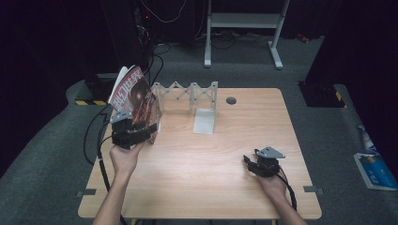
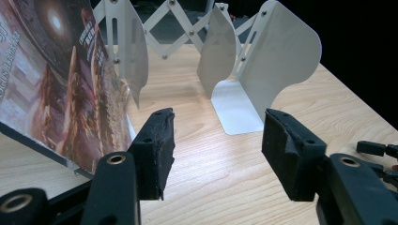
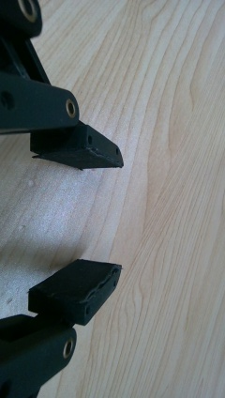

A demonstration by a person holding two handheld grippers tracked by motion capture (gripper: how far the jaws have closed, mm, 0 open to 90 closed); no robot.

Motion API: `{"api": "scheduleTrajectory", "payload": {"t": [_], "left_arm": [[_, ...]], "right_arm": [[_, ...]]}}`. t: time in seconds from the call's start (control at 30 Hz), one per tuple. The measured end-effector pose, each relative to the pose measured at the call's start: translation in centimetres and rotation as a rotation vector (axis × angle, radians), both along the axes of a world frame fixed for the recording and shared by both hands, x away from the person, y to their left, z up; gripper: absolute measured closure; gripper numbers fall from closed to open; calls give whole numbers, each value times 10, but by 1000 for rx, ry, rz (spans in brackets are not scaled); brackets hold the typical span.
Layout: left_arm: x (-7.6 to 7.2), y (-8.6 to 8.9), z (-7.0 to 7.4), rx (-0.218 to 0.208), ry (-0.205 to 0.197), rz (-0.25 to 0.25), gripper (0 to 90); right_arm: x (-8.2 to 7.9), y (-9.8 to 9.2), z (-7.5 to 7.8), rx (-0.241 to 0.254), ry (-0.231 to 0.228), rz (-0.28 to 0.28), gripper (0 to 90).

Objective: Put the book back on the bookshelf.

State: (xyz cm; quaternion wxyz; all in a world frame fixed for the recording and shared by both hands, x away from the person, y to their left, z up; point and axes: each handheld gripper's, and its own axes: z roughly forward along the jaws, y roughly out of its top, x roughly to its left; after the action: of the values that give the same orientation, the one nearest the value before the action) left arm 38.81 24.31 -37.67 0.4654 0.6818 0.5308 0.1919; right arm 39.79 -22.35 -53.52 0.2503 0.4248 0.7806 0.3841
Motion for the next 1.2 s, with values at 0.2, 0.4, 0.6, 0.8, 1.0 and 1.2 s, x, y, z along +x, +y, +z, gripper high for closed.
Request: {"api": "scheduleTrajectory", "payload": {"t": [0.2,0.4,0.6,0.8,1.0,1.2], "left_arm": [[1,-3,-5,-9,10,-4,441],[1,-5,-10,-10,17,-9,440],[1,-5,-15,-10,28,-12,440],[1,-7,-18,-11,35,-14,441],[1,-9,-23,-14,47,-19,441],[1,-12,-27,-15,56,-25,440]], "right_arm": [[0,0,0,0,0,0,426],[0,0,0,0,-1,0,426],[0,0,0,0,-1,-1,426],[0,0,0,0,-1,-1,426],[0,0,0,0,-1,-1,426],[0,0,0,0,-1,-1,426]]}}
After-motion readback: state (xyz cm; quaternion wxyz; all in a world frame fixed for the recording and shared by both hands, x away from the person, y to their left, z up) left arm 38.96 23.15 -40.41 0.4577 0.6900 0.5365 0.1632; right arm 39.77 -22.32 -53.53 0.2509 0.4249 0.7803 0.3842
